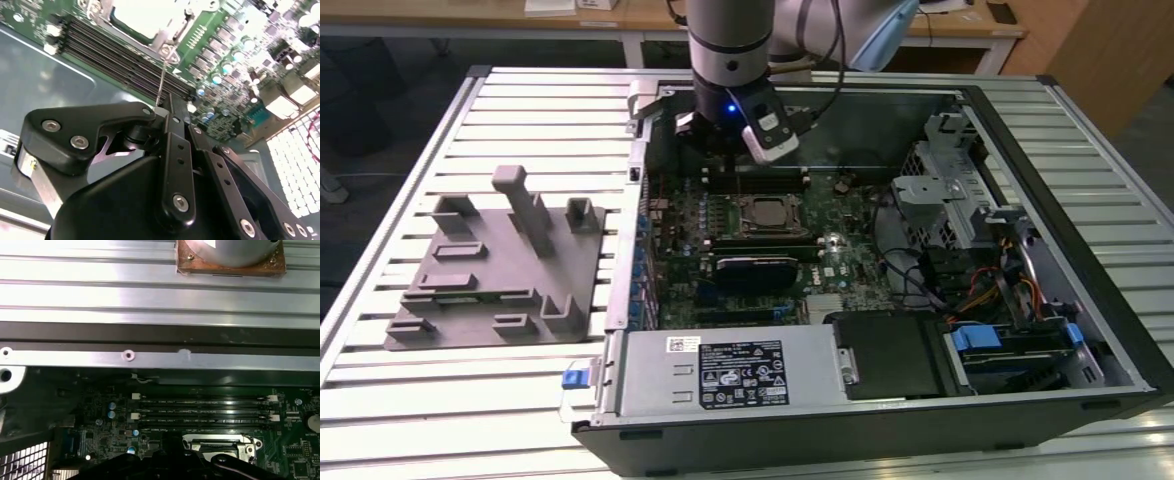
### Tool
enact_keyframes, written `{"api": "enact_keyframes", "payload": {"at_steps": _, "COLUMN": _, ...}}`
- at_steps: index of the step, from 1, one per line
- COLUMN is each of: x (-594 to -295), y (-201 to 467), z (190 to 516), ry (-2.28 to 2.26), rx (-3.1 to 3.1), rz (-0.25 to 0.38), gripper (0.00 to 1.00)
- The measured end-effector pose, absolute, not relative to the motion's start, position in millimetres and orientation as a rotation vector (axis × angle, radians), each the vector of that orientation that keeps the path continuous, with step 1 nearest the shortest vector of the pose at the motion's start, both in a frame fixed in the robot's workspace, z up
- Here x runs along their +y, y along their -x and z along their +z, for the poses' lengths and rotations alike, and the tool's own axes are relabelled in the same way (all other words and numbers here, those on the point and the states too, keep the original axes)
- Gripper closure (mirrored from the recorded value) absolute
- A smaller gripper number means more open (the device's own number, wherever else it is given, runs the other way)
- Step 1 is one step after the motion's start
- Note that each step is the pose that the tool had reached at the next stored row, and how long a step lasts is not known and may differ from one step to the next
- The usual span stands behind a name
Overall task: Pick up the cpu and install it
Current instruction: 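Install the first cpu locking lever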
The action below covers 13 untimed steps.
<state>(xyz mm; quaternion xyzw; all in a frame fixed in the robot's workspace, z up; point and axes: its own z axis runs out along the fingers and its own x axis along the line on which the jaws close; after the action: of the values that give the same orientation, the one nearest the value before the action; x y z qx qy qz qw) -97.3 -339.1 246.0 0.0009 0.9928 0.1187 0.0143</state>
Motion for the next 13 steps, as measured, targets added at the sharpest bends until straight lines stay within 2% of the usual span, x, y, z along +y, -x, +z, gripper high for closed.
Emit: {"api": "enact_keyframes", "payload": {"at_steps": 13, "x": -339.3, "y": 78.7, "z": 246.0, "ry": -0.007, "rx": 3.093, "rz": 0.368, "gripper": 0.89}}
